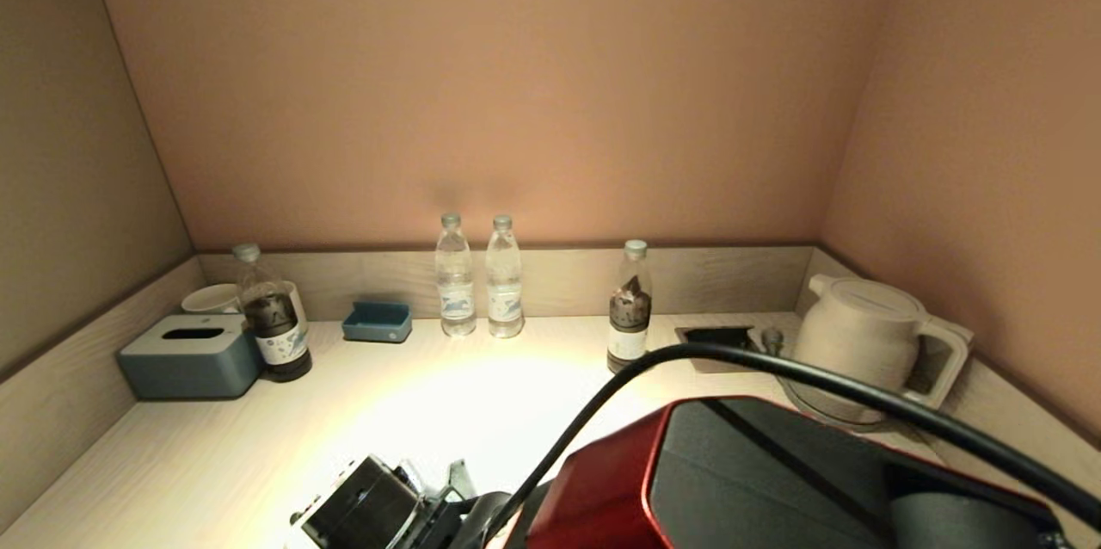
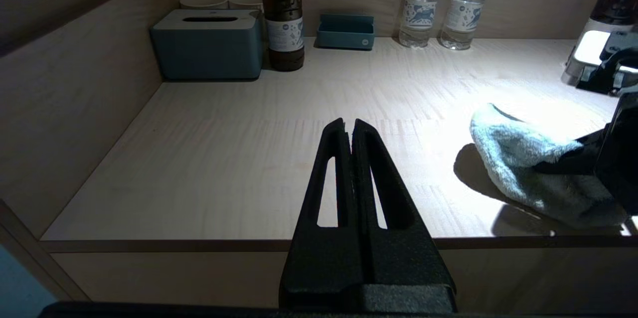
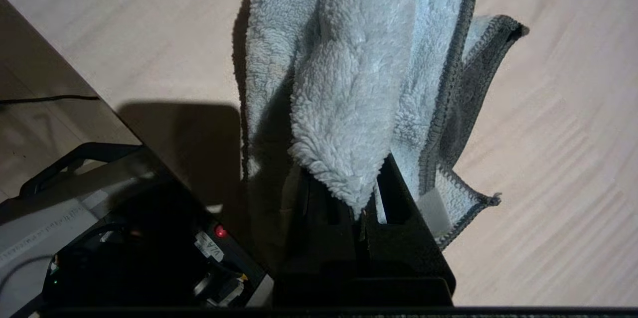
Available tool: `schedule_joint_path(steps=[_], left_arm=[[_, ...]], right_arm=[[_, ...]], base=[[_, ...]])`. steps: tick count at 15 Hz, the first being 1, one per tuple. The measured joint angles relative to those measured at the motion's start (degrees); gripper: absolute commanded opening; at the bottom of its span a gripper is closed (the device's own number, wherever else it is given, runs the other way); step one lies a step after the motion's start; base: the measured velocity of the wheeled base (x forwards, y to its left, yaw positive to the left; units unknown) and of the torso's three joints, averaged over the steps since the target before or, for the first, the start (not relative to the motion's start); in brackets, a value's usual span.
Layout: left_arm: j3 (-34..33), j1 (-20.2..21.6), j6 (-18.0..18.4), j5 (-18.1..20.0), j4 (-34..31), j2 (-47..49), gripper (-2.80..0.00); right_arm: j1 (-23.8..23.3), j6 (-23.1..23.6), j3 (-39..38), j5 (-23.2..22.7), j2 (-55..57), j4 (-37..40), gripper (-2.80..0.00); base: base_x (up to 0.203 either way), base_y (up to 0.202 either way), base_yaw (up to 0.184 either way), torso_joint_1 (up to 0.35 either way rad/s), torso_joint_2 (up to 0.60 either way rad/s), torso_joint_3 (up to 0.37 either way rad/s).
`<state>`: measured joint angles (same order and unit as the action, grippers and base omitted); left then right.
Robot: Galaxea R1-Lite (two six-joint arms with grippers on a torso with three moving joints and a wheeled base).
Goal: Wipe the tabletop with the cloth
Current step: Sweep the stains on the table
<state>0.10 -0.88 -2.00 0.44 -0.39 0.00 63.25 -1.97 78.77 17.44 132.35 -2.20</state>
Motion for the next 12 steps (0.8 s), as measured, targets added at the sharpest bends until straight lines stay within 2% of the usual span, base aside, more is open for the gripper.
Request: schedule_joint_path(steps=[5, 12], left_arm=[[-0.02, 0.00, 0.01, 0.00, -0.03, 0.00, -2.80], [-0.02, 0.00, 0.00, -0.02, -0.01, -0.02, -2.80]], right_arm=[[-1.02, -0.20, -1.44, -0.11, 2.08, 0.63, -2.80], [-11.51, -2.58, -10.21, 0.00, -0.95, 0.41, -2.80]], base=[[0.000, 0.000, 0.000, 0.000, 0.00, 0.000], [0.000, 0.000, 0.000, 0.000, 0.00, 0.000]])
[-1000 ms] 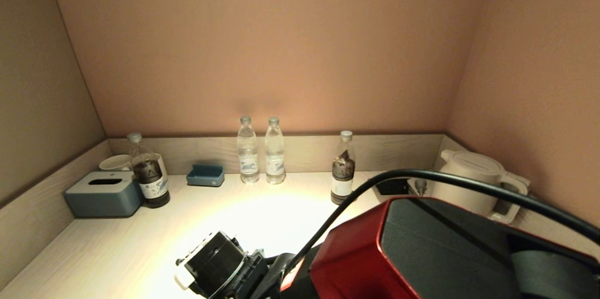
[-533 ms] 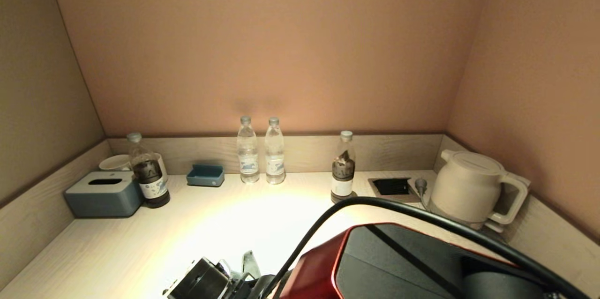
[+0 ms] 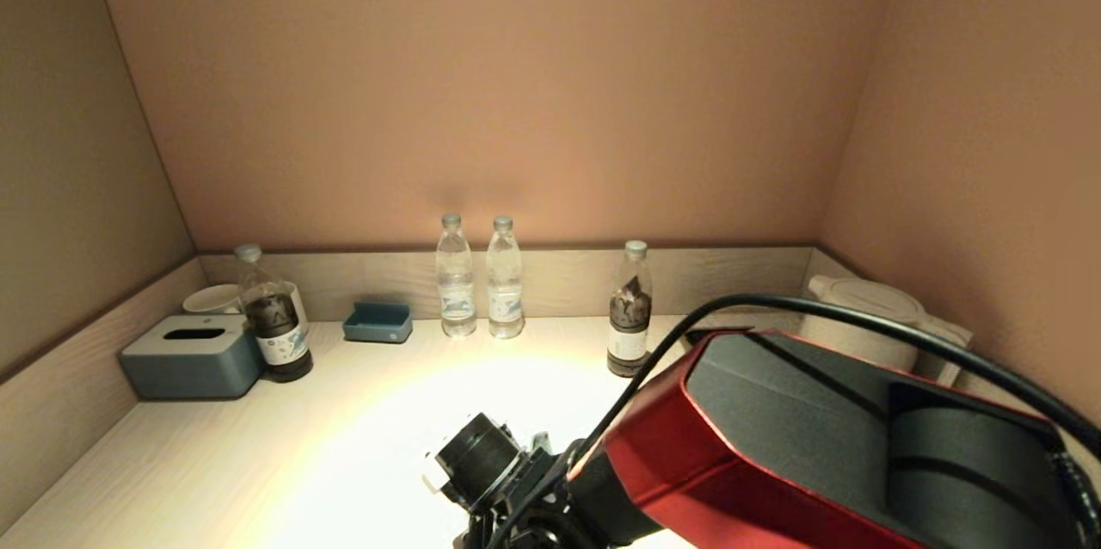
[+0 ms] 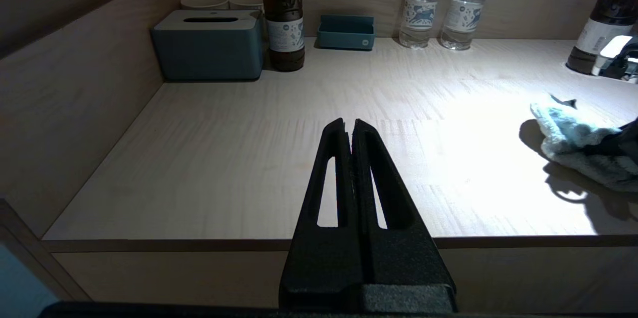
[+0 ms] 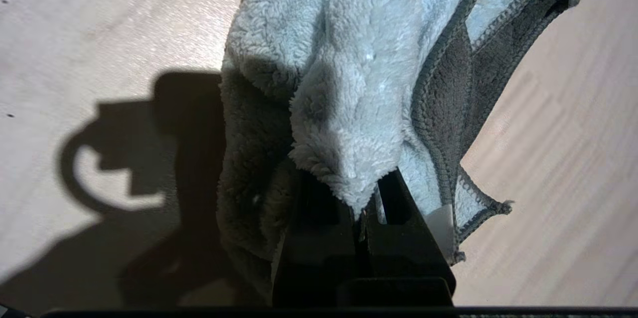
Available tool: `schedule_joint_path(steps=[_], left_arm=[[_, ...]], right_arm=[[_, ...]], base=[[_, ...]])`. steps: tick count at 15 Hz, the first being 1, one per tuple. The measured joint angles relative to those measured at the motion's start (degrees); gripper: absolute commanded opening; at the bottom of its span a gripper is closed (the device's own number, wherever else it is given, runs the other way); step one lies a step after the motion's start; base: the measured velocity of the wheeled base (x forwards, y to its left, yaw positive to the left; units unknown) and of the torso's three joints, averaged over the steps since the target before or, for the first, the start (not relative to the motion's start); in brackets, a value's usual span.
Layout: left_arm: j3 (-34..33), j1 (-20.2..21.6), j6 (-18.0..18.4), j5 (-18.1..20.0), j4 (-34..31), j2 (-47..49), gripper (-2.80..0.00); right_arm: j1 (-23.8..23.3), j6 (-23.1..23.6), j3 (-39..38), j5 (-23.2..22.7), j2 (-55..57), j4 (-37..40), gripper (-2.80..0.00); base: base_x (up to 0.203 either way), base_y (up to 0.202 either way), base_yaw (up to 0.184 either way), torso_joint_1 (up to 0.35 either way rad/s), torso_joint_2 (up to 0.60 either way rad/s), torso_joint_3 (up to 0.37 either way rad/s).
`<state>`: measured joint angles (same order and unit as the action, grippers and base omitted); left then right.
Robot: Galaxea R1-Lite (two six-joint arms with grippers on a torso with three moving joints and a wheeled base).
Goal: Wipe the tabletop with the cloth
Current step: Sweep the stains on the table
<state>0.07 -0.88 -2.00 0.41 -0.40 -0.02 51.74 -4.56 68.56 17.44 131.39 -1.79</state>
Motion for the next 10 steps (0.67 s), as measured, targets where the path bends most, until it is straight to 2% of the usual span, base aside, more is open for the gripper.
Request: schedule_joint_path(steps=[10], left_arm=[[0.02, 0.00, 0.00, 0.02, 0.05, 0.02, -2.80]], right_arm=[[-12.99, -0.06, -21.96, -0.21, -13.37, -2.52, -2.80]], base=[[0.000, 0.000, 0.000, 0.000, 0.00, 0.000]])
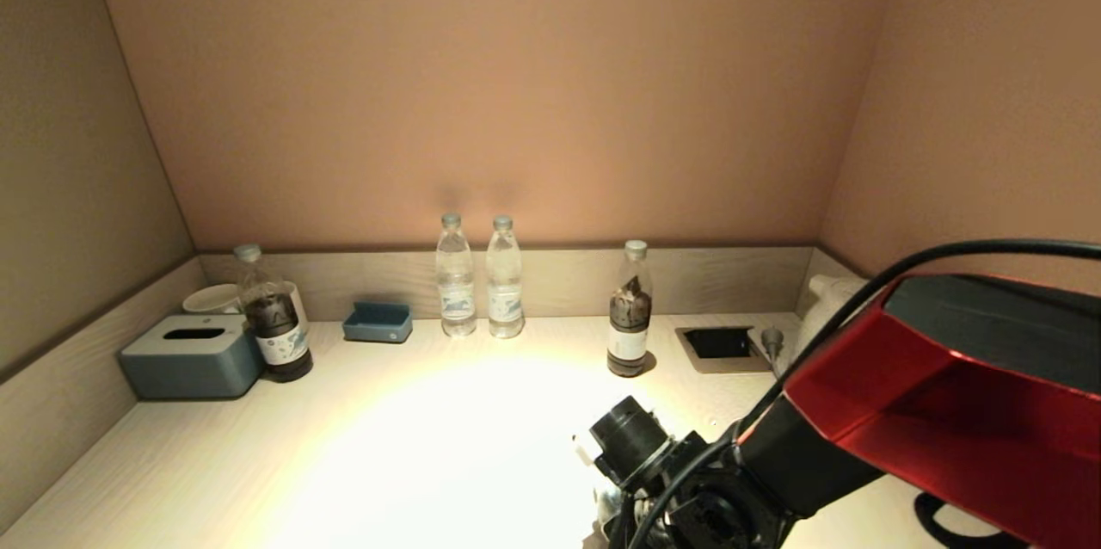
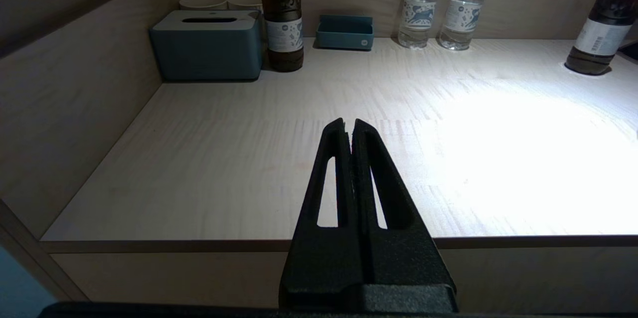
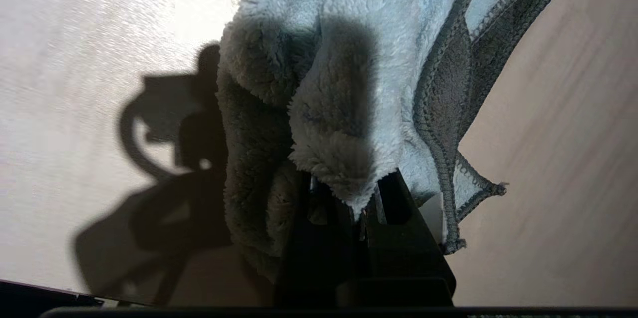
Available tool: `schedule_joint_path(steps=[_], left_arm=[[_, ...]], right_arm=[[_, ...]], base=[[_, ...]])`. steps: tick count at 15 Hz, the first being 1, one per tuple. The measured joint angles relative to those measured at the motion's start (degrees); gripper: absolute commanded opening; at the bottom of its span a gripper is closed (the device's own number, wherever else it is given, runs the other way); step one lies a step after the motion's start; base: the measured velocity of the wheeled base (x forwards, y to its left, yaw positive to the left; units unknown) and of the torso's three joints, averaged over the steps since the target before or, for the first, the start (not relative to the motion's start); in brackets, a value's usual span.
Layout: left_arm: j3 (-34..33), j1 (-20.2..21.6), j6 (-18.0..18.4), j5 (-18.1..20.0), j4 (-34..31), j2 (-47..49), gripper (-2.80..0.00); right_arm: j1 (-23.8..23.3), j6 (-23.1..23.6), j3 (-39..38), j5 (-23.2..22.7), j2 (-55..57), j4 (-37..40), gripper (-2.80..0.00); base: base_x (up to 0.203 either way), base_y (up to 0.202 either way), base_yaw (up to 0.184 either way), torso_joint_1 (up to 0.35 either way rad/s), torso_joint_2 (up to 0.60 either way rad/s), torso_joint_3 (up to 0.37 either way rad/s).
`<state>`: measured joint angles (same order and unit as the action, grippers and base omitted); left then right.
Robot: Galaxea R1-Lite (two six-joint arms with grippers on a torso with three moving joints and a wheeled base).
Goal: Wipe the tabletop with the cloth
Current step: Sweep the stains on the table
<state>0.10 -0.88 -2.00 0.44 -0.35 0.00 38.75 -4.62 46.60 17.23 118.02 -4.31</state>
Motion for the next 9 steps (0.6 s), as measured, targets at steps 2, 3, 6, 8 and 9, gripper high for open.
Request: schedule_joint_path(steps=[2, 3, 6, 8, 9], left_arm=[[0.00, 0.00, 0.02, 0.00, -0.02, 0.00, -2.80], [0.00, 0.00, 0.00, 0.00, 0.00, 0.00, -2.80], [0.00, 0.00, 0.02, 0.00, -0.02, -0.02, -2.80], [0.00, -0.02, 0.00, 0.00, -0.02, -0.02, -2.80], [0.00, 0.00, 0.00, 0.03, 0.00, 0.00, -2.80]], right_arm=[[-2.67, 0.16, -3.51, -0.39, -1.38, -2.07, -2.80], [-3.97, 0.29, -4.81, -0.56, -1.73, -3.19, -2.80], [-9.60, 0.96, -7.30, -0.78, -2.07, -6.50, -2.80], [-11.91, 1.85, -7.35, -0.87, -2.04, -7.66, -2.80], [-13.36, 2.30, -7.03, -1.18, -2.01, -7.92, -2.80]], base=[[0.000, 0.000, 0.000, 0.000, 0.00, 0.000], [0.000, 0.000, 0.000, 0.000, 0.00, 0.000], [0.000, 0.000, 0.000, 0.000, 0.00, 0.000], [0.000, 0.000, 0.000, 0.000, 0.00, 0.000], [0.000, 0.000, 0.000, 0.000, 0.00, 0.000]])
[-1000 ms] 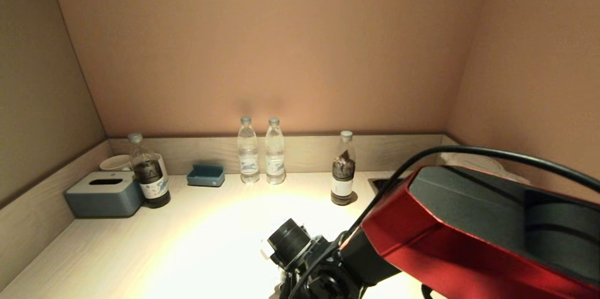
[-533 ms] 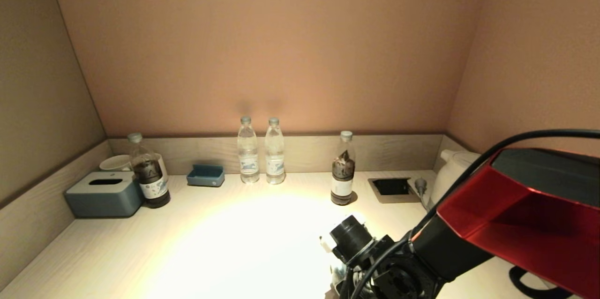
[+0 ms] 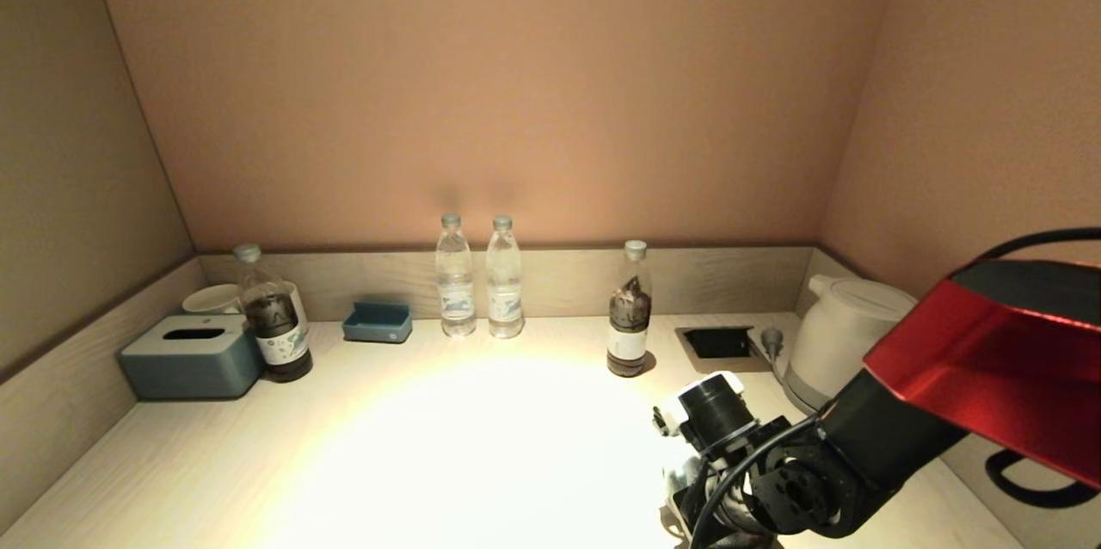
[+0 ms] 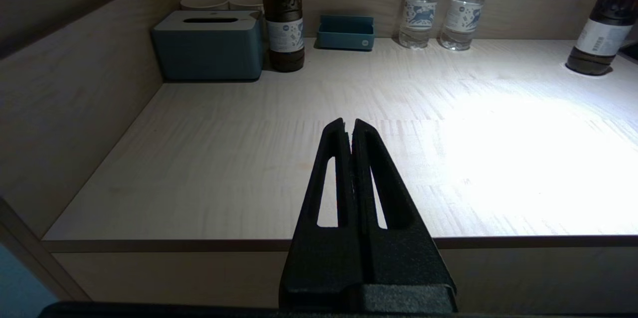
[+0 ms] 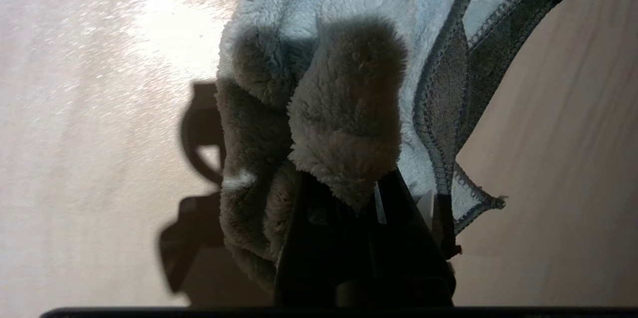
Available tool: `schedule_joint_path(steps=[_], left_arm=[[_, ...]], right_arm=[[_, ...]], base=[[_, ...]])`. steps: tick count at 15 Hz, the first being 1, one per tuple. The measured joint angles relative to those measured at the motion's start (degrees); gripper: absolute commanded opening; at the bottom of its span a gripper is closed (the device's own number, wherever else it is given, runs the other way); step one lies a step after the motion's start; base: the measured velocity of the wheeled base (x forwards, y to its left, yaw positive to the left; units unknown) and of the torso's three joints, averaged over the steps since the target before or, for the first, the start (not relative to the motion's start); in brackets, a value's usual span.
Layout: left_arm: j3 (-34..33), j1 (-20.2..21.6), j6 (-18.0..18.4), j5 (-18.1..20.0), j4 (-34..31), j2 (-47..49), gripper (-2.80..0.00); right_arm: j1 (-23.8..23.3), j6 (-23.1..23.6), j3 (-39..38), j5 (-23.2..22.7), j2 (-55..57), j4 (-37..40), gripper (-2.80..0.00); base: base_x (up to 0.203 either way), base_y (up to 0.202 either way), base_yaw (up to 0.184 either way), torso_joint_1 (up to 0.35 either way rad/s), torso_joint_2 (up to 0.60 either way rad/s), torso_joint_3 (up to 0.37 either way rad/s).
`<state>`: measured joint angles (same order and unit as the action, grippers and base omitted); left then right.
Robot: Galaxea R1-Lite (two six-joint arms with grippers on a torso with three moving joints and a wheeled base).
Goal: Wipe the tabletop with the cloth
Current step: Sweep the stains on the table
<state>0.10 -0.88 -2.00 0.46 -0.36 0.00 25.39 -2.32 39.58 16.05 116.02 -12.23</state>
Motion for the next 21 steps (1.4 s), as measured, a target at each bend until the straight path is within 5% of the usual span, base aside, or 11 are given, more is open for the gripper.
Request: schedule_joint_path(steps=[5, 10, 16, 21], left_arm=[[0.00, -0.02, 0.02, -0.02, -0.02, -0.02, -2.80], [0.00, 0.00, 0.02, -0.02, -0.02, 0.00, -2.80], [0.00, 0.00, 0.00, -0.02, -0.02, -0.01, -2.80], [0.00, -0.02, 0.00, 0.00, -0.02, -0.02, -2.80]], right_arm=[[-8.59, 3.00, 6.58, -1.53, 3.02, -0.14, -2.80], [-11.42, 3.66, 14.35, -1.50, 8.31, 0.03, -2.80], [-9.31, 3.26, 19.62, -1.49, 12.42, 0.08, -2.80], [-3.00, 2.36, 20.30, -2.38, 12.54, -0.08, -2.80]], base=[[0.000, 0.000, 0.000, 0.000, 0.00, 0.000], [0.000, 0.000, 0.000, 0.000, 0.00, 0.000], [0.000, 0.000, 0.000, 0.000, 0.00, 0.000], [0.000, 0.000, 0.000, 0.000, 0.00, 0.000]])
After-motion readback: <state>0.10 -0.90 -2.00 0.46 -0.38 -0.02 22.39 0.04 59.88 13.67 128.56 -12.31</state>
